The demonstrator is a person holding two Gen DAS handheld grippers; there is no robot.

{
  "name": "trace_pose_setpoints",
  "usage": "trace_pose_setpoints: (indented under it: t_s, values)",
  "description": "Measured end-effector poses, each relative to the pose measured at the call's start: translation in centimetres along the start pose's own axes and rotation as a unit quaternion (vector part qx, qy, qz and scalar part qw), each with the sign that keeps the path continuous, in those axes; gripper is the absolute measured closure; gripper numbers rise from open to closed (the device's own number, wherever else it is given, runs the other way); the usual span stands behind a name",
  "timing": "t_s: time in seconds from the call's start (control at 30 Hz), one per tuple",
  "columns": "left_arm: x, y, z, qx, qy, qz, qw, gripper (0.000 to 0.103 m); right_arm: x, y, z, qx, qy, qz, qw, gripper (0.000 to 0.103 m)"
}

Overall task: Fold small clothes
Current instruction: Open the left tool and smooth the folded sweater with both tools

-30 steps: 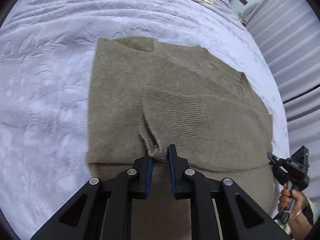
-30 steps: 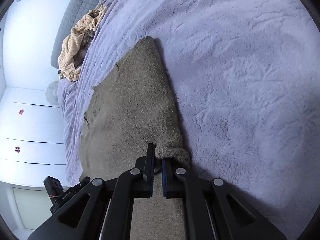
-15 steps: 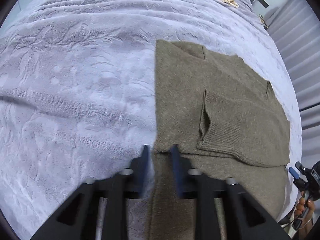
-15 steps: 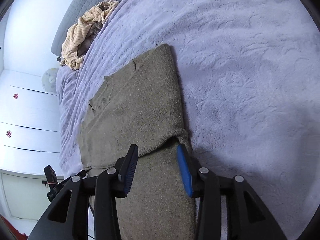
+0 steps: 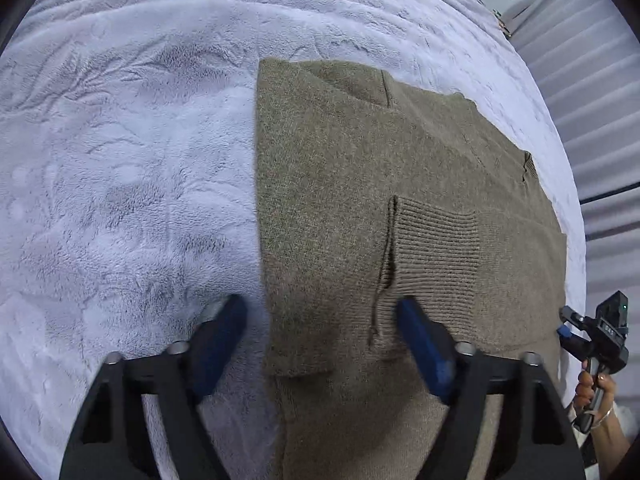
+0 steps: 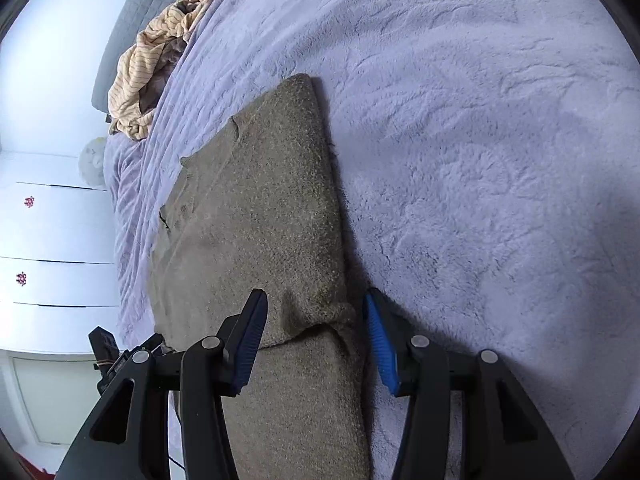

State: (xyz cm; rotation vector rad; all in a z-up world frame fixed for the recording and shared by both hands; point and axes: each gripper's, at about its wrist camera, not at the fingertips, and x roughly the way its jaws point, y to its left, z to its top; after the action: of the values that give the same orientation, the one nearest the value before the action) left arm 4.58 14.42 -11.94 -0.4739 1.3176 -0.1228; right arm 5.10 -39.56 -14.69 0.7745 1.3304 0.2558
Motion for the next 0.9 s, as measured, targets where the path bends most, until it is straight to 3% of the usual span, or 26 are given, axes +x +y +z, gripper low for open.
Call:
trace_pose_setpoints:
  t_s: [0.03,0.07,0.1,0.13,0.2,0.4,0.5,0.9]
  values:
    - [-0.4,0.0,0.0,0.000,-0.005,-0.013,0.9999,0.059,0.1,0.2,0.1,-0.007,0.006,-0.006,1.000,0.054]
    - [-0.7,0.0,-0.1,0.002,-0.007,-0.021,0.9998,0.067,0.1,0.8,0.2,-0.023,0.012,-0.014,1.000,0.081]
    - [-1.2,-0.2,-0.1,0.011,-0.013,-0.008,0.9998,0.076,-0.1,1.5,0.2,-0.043,0.016,-0.020,0.999,0.086]
    - [-1.4,-0.3,-0.2,0.022,-0.016,0.000,0.9996,0.076,-0.4,2.1,0.2,-0.062,0.013,-0.020,0.998,0.086]
    - [-1.2,-0.3,-0.6,0.039,-0.016,0.015,0.9990,0.077,-0.9,2.7,0.3,-0.085,0.006,-0.024,0.996,0.087]
    - [-1.5,0.2,-1.2,0.024,-0.024,0.029,0.9990,0.076,0.8,1.2,0.2,-0.080,0.016,-0.047,0.996,0.086]
    - [-1.8,0.0,-1.7,0.029,-0.026,0.076,0.9963,0.040,0.3,1.3,-0.1,-0.069,0.007,-0.043,0.997,0.082]
    - [-2.8,-1.9,-5.6,0.036,0.014,0.107,0.9935,0.040,-2.3,2.0,-2.5,-0.041,-0.011,-0.062,0.997,0.063]
